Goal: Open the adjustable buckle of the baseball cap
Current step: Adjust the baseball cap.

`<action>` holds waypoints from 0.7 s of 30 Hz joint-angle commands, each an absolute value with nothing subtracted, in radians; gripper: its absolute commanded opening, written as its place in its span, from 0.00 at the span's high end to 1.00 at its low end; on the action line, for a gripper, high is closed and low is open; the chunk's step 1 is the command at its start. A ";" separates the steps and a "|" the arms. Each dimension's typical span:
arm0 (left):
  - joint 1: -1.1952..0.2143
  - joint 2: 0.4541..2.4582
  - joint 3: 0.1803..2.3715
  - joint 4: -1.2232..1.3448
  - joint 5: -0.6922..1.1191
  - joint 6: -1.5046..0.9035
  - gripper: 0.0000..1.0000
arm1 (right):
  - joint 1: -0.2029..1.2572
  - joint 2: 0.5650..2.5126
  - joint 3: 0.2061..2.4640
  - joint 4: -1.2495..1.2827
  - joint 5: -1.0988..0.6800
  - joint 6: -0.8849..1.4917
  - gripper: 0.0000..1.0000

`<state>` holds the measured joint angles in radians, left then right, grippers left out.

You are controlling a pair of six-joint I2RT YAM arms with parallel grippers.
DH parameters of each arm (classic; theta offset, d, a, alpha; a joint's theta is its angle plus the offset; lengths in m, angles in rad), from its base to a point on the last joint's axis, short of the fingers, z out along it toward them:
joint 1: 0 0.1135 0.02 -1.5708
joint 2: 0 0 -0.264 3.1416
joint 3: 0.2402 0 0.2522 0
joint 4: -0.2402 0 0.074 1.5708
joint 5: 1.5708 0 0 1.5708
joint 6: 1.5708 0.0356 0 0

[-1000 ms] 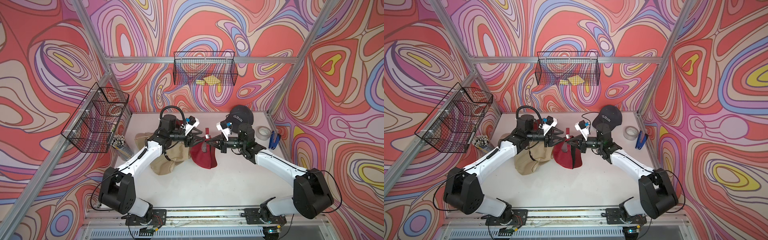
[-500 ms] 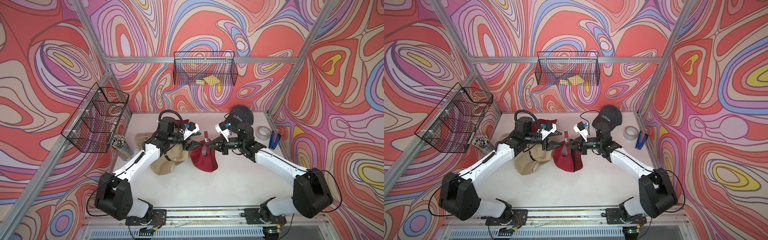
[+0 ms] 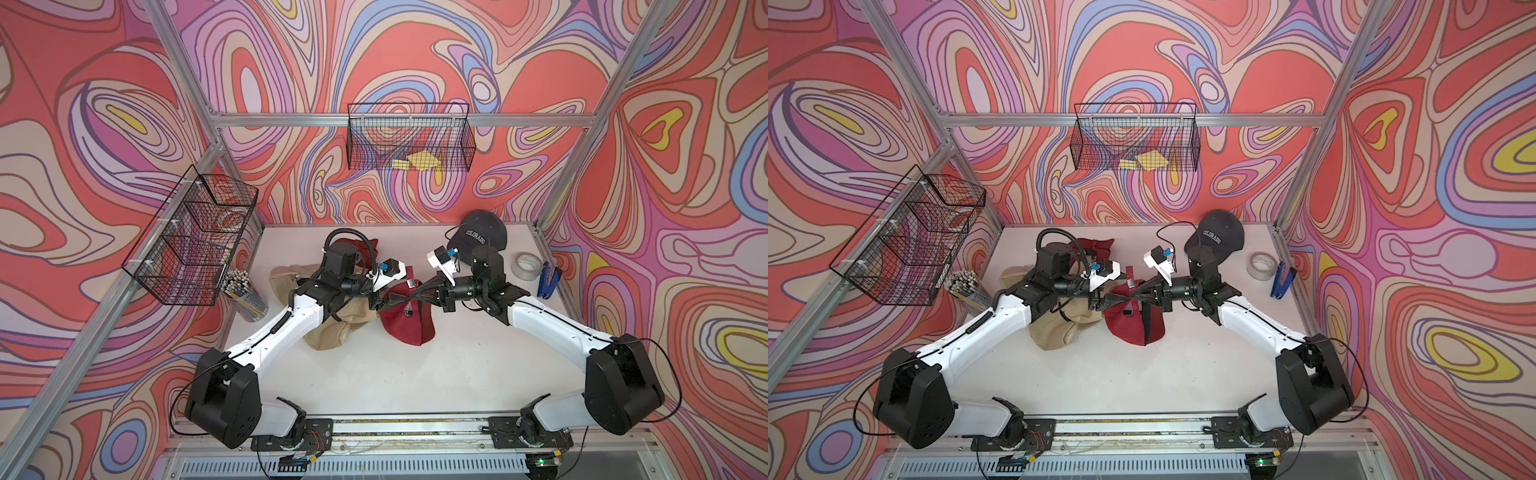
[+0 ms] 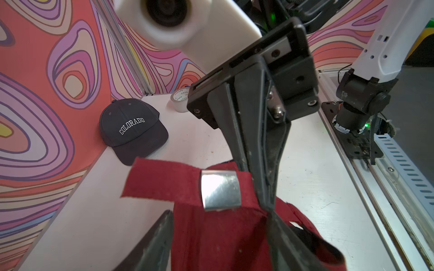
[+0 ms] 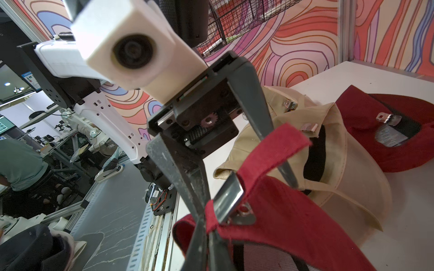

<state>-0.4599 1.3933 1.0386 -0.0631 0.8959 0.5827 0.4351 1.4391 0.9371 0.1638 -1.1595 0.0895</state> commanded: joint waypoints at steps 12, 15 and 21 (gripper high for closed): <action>-0.473 1.332 1.020 -0.017 0.780 0.615 0.61 | 0.480 1.467 0.999 0.054 -1.264 0.007 1.00; -0.471 1.325 1.025 -0.041 0.768 0.644 0.66 | 0.480 1.467 1.009 0.014 -1.264 -0.022 1.00; -0.471 1.295 1.016 -0.075 0.755 0.694 0.52 | 0.480 1.465 1.025 -0.053 -1.245 -0.074 1.00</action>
